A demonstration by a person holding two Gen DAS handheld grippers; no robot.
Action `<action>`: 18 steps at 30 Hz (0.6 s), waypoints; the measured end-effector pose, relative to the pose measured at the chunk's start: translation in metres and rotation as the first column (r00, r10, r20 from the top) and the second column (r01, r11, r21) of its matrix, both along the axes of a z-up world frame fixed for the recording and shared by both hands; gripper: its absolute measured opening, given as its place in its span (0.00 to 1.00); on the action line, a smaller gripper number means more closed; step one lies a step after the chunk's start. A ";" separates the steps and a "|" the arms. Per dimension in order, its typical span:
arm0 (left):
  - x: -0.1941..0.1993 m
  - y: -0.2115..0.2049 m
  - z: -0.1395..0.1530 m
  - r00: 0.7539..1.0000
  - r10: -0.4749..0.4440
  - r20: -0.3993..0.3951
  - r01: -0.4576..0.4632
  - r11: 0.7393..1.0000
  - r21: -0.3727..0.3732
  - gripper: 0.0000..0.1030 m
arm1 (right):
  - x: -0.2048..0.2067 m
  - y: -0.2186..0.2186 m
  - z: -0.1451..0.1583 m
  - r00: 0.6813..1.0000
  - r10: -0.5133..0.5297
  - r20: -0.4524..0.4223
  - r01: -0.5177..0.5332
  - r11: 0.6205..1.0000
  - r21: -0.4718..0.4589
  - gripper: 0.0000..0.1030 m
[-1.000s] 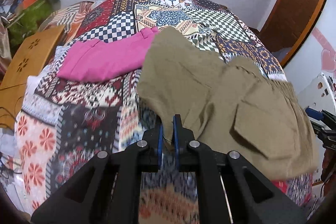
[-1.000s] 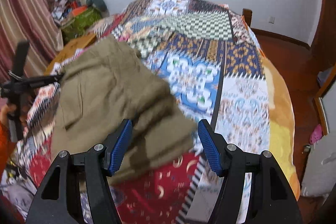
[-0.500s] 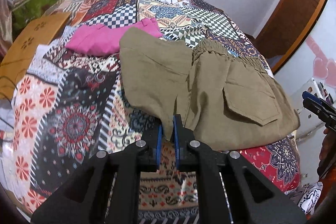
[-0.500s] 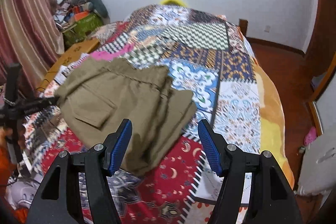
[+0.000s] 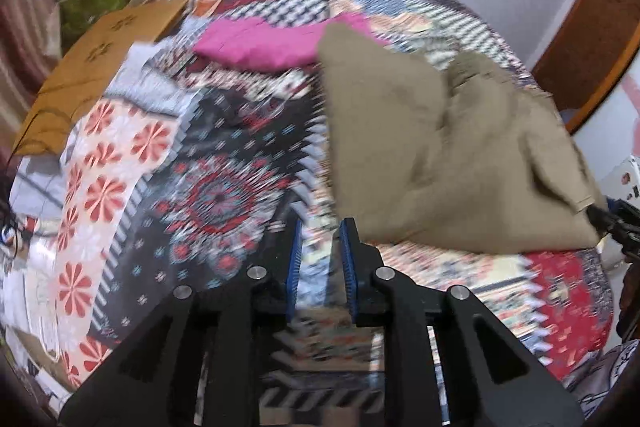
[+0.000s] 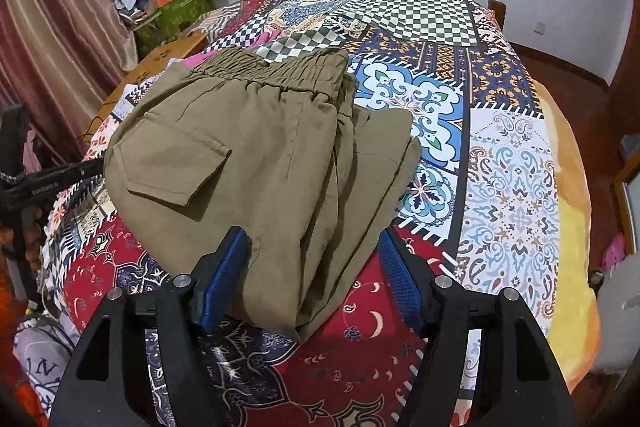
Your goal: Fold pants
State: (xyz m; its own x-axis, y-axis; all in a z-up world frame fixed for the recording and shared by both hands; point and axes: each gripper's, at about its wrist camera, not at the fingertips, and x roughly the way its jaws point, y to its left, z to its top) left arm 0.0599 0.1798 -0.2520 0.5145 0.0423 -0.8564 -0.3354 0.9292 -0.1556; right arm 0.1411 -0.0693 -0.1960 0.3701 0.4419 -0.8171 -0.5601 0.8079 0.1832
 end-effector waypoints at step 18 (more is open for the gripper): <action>0.064 -0.035 0.062 0.969 -0.209 0.129 0.215 0.976 -0.036 0.18 | 0.027 0.004 0.040 0.992 -0.038 0.120 0.029 0.997 0.077 0.45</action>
